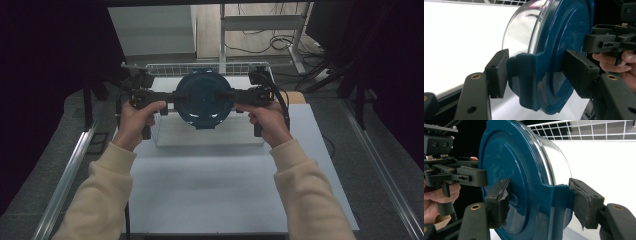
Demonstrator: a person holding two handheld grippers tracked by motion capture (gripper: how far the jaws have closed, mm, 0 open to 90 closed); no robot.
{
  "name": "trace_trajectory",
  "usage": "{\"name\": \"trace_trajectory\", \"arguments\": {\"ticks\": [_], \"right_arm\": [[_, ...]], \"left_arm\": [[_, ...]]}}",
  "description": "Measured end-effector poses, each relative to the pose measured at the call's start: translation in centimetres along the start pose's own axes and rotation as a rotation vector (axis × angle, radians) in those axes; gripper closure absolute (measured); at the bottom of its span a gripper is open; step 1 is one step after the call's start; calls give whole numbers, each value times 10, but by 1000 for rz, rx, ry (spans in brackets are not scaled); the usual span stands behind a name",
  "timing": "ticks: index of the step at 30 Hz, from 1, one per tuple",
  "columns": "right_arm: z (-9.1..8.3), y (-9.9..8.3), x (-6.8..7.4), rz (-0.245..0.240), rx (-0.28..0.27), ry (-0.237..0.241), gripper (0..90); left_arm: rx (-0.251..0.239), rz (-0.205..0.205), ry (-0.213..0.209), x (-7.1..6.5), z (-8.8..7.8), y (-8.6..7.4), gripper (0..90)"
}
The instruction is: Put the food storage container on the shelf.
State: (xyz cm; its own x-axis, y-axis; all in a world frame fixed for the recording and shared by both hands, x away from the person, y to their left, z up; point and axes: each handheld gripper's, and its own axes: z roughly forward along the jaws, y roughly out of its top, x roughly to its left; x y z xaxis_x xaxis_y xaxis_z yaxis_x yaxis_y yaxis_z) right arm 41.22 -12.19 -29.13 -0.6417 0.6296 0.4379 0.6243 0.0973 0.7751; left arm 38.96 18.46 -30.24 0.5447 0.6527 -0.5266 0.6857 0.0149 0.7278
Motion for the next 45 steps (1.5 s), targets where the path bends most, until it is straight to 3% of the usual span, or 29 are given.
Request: {"name": "trace_trajectory", "arguments": {"ticks": [12, 15, 22, 25, 32, 33, 34, 36, 38, 45], "right_arm": [[13, 37, -11, 2, 18, -6, 358], [14, 43, -14, 9, 26, -3, 357], [21, 47, -28, 38, 50, -20, 357], [27, 46, -38, 78, 74, -22, 355], [37, 49, -55, 212, 45, -22, 347], [39, 50, -59, 237, 50, -21, 346], [39, 50, -59, 237, 50, -21, 346], [44, 50, -66, 287, 56, -18, 340], [47, 50, -72, 327, 65, -14, 338], [53, 47, -83, 407, 55, -17, 334]], "left_arm": [[0, -30, -9, 15, 6, 33, 391], [0, -33, -9, 16, 9, 37, 391], [33, -87, -24, 30, 26, 41, 390], [43, -108, -31, 38, 33, 42, 388], [34, -185, -67, 55, 43, 48, 391], [29, -215, -80, 59, 48, 50, 388], [29, -215, -80, 59, 48, 50, 389], [33, -273, -105, 69, 54, 51, 389], [37, -296, -113, 73, 58, 52, 386], [25, -325, -121, 79, 66, 51, 365]]}}
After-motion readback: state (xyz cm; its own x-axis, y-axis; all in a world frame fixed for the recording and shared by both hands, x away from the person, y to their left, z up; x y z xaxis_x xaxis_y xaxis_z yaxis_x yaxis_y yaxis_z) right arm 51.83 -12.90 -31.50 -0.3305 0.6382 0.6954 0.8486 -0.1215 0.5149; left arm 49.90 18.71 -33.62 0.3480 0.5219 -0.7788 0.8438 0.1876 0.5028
